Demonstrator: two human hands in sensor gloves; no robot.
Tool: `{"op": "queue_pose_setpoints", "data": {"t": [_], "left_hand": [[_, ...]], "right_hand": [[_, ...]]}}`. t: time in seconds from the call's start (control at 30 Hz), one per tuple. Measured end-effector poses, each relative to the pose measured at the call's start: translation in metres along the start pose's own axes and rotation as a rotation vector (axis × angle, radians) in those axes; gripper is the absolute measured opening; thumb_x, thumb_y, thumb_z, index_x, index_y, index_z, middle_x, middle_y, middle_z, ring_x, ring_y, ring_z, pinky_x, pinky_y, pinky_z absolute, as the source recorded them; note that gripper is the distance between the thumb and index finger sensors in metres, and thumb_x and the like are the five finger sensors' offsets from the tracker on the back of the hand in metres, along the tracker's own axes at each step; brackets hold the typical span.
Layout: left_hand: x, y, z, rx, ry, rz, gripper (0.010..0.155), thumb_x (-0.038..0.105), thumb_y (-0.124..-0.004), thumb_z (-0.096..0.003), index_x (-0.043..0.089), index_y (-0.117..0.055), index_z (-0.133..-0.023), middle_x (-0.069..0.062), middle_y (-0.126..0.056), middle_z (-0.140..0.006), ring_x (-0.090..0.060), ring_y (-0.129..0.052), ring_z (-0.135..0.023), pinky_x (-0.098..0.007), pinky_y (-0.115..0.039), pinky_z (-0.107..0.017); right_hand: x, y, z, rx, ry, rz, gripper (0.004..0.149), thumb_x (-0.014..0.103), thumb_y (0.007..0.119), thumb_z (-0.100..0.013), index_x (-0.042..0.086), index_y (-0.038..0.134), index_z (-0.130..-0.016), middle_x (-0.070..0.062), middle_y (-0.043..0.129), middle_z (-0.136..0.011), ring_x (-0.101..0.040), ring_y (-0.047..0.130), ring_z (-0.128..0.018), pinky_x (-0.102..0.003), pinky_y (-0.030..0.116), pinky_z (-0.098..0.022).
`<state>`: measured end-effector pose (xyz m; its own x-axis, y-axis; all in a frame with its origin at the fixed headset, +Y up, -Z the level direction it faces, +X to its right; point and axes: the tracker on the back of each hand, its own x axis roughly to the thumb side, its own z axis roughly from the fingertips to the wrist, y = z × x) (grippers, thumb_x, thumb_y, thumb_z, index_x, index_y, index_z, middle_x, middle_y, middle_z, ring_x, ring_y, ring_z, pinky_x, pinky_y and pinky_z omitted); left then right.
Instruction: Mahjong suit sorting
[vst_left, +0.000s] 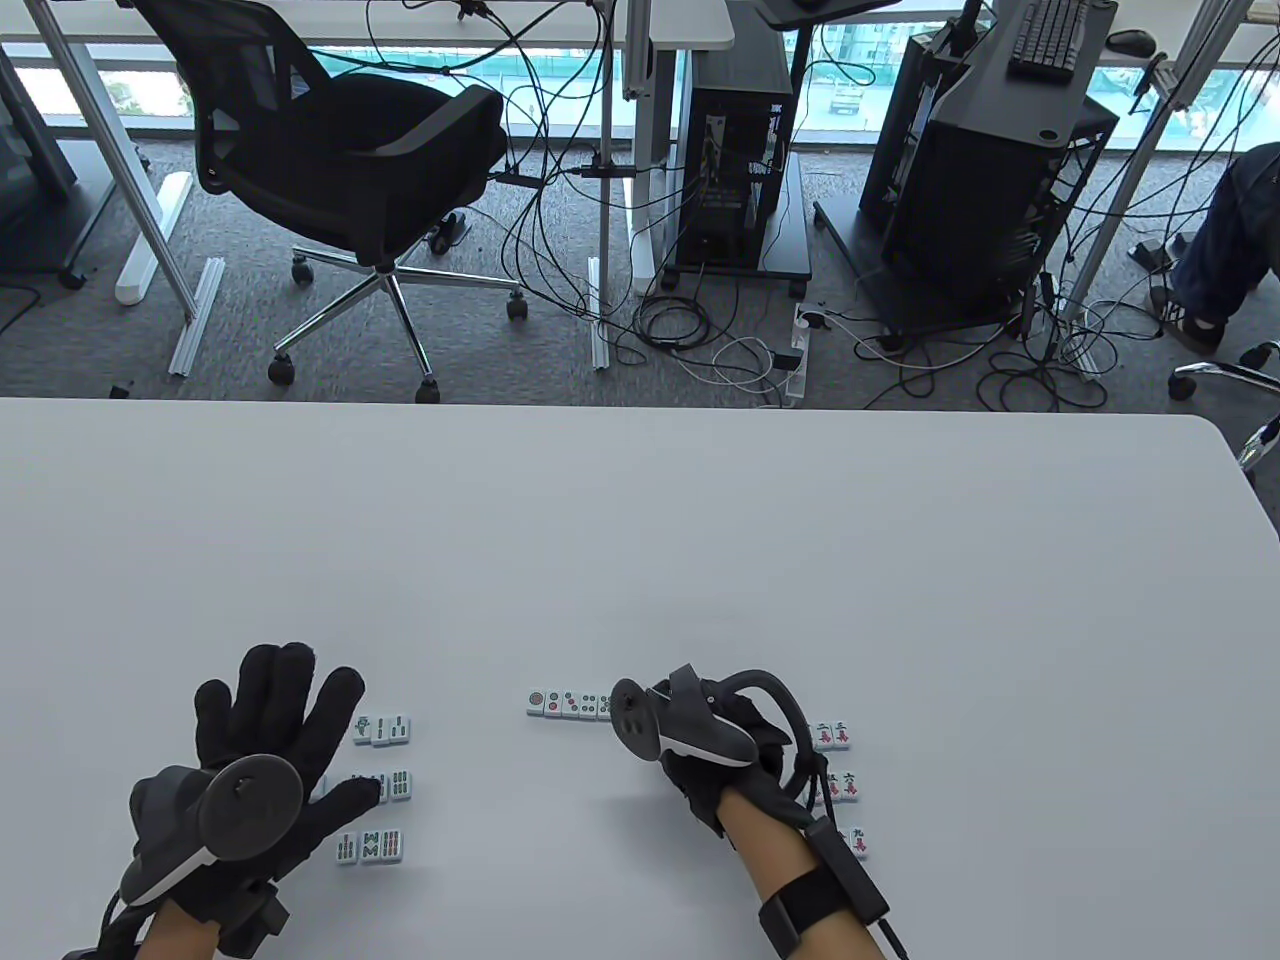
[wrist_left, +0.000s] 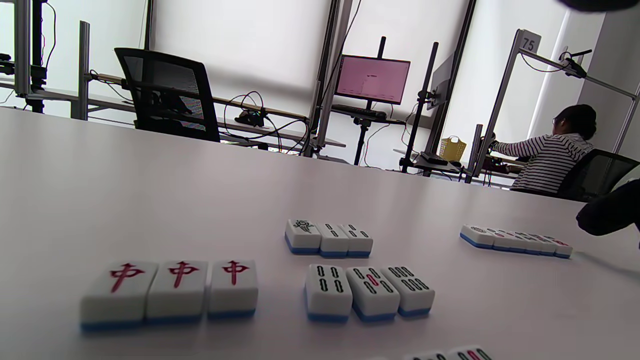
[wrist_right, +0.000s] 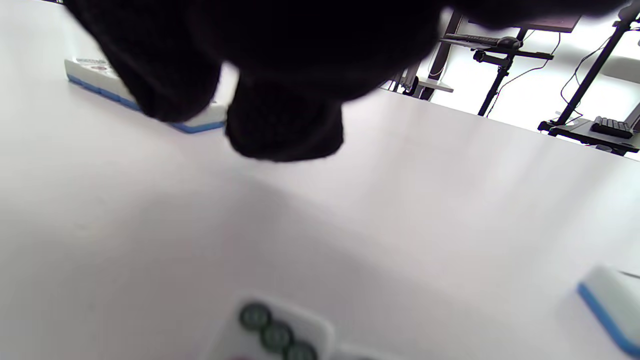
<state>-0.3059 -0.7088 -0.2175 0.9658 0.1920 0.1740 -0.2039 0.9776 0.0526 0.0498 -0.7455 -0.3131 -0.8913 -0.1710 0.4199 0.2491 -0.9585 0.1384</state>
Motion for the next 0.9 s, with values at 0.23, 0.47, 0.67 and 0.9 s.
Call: {"op": "queue_pose_setpoints", "data": {"t": [0.23,0.47,0.67,0.9], "left_hand": [[0.001,0.000,0.000,0.001,-0.004,-0.004,0.089,0.077,-0.060,-0.0354,0.043,-0.019,-0.108,0.014,0.011,-0.110,-0.019,0.011,-0.110,-0.060,0.000,-0.076],[0.001,-0.003,-0.001,-0.016,0.001,-0.009,0.089,0.077,-0.060,-0.0352,0.043,-0.019,-0.108,0.014,0.011,-0.110,-0.019,0.011,-0.110,-0.060,0.000,-0.076],[0.000,-0.002,-0.001,-0.014,0.004,-0.006,0.089,0.077,-0.060,-0.0352,0.044,-0.019,-0.107,0.014,0.011,-0.110,-0.019,0.011,-0.110,-0.060,0.000,-0.076],[0.000,-0.003,-0.001,-0.013,0.002,-0.003,0.089,0.077,-0.060,-0.0353,0.043,-0.019,-0.108,0.014,0.011,-0.110,-0.019,0.011,-0.110,-0.060,0.000,-0.076]], "right_hand": [[-0.016,0.011,0.036,0.076,-0.031,0.071,0.063,0.040,0.084,-0.036,0.010,0.073,-0.091,-0.001,0.098,-0.040,-0.007,0.088,-0.008,-0.024,0.081,-0.004],[-0.008,0.026,0.044,0.103,-0.066,0.129,0.063,0.037,0.088,-0.034,0.011,0.074,-0.089,0.000,0.098,-0.036,-0.006,0.087,-0.005,-0.023,0.080,-0.002],[0.002,0.029,0.037,0.070,-0.058,0.176,0.058,0.034,0.089,-0.033,0.006,0.079,-0.083,-0.001,0.098,-0.033,-0.006,0.086,-0.003,-0.024,0.079,0.000],[-0.002,0.004,0.015,-0.077,-0.020,-0.050,0.058,0.033,0.088,-0.034,0.004,0.079,-0.083,-0.002,0.098,-0.035,-0.007,0.086,-0.004,-0.025,0.080,-0.001]]}}
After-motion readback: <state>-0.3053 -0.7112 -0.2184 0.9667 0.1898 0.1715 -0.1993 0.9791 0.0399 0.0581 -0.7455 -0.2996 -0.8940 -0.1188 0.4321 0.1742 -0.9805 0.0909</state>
